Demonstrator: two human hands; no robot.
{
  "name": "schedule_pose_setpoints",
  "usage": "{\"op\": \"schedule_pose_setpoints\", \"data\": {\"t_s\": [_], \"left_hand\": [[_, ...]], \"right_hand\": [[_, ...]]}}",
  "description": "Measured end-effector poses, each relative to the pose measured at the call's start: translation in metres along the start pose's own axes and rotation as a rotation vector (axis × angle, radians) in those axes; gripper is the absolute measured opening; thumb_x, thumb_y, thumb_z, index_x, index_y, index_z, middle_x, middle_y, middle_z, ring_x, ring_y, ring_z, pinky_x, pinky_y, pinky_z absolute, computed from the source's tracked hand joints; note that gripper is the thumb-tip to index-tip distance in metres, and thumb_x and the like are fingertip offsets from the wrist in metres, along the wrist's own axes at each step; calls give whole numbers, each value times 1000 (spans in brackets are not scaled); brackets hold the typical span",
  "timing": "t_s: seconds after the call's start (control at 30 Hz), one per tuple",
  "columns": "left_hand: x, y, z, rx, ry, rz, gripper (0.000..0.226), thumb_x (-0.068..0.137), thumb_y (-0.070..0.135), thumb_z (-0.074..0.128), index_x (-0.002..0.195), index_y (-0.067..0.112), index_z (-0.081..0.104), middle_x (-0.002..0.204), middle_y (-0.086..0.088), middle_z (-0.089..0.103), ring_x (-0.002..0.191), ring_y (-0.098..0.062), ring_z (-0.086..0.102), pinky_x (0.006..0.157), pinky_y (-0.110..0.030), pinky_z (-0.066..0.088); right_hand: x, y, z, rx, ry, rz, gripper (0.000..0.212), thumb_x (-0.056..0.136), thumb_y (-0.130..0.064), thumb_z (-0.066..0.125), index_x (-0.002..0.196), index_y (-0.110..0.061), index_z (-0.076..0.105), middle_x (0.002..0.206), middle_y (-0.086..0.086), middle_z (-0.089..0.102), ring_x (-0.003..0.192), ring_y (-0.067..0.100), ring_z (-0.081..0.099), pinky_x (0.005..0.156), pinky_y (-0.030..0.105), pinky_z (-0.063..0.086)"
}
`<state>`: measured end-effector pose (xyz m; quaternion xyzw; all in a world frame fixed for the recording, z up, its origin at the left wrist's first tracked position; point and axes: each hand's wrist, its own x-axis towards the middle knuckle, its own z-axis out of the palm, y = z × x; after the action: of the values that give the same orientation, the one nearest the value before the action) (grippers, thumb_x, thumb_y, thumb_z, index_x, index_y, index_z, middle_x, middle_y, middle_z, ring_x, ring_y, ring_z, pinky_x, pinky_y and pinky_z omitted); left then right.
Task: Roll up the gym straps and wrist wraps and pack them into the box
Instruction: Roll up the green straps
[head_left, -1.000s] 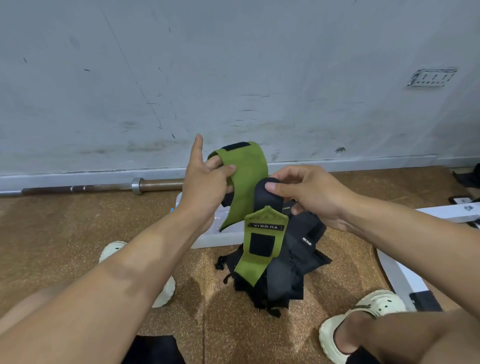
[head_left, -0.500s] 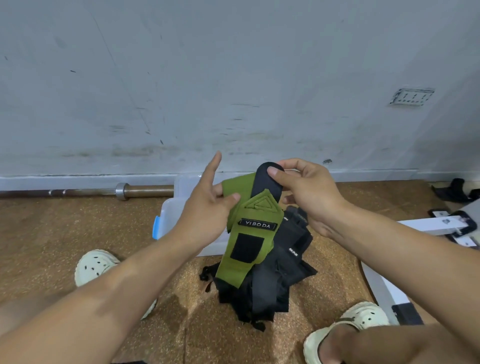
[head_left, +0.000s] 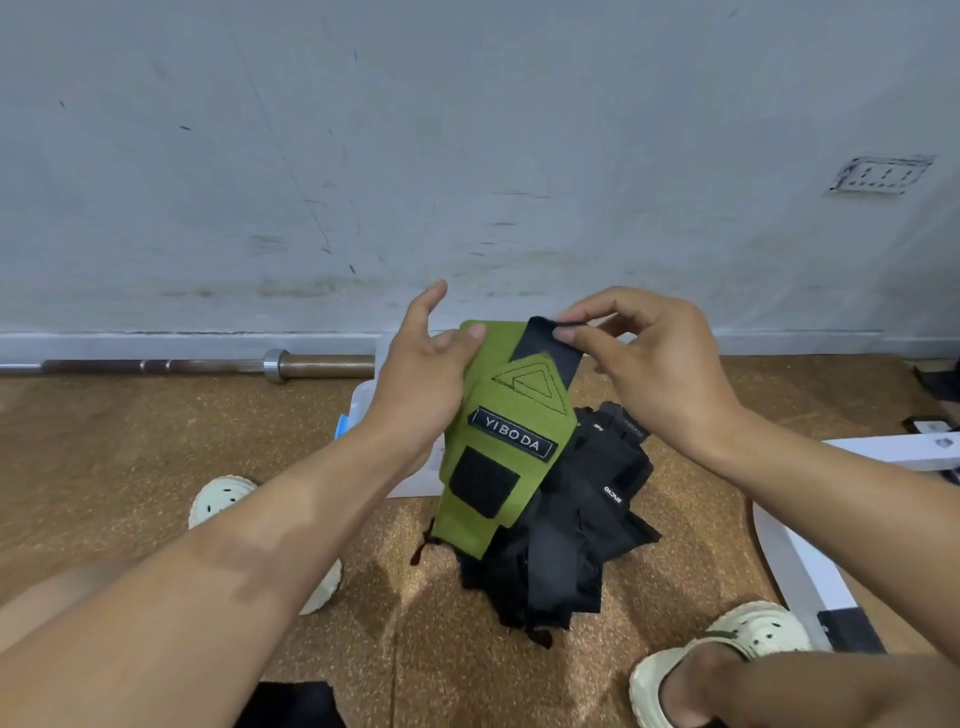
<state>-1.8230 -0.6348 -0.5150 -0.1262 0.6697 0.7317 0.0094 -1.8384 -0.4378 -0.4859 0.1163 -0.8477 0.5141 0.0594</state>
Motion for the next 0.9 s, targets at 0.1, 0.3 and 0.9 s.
{"op": "schedule_pose_setpoints", "data": {"t_s": [0.1, 0.3, 0.9], "left_hand": [[-1, 0, -2, 8, -17, -46, 65, 99, 23, 67, 153, 35, 34, 100, -6, 78, 83, -17, 77, 70, -30, 58], [8, -4, -10, -106, 202, -285, 66, 99, 6, 64, 154, 27, 33, 100, -10, 66, 77, -23, 72, 57, -31, 60], [4, 6, -6, -40, 21, 42, 104, 96, -6, 63, 160, 43, -2, 105, 16, 75, 101, -15, 74, 87, -46, 61]], "right_hand": [[-5, 1, -1, -50, -81, -55, 13, 90, -19, 79, 88, -32, 77, 99, -9, 76, 83, 14, 70, 66, 30, 50], [-23, -15, 1, 120, -181, -201, 19, 91, -1, 74, 96, -20, 78, 97, -2, 79, 90, 11, 75, 84, 25, 59], [-19, -12, 14, 284, -229, 347, 6, 92, -16, 75, 93, -21, 78, 98, 15, 78, 87, 25, 75, 91, 45, 59]]}}
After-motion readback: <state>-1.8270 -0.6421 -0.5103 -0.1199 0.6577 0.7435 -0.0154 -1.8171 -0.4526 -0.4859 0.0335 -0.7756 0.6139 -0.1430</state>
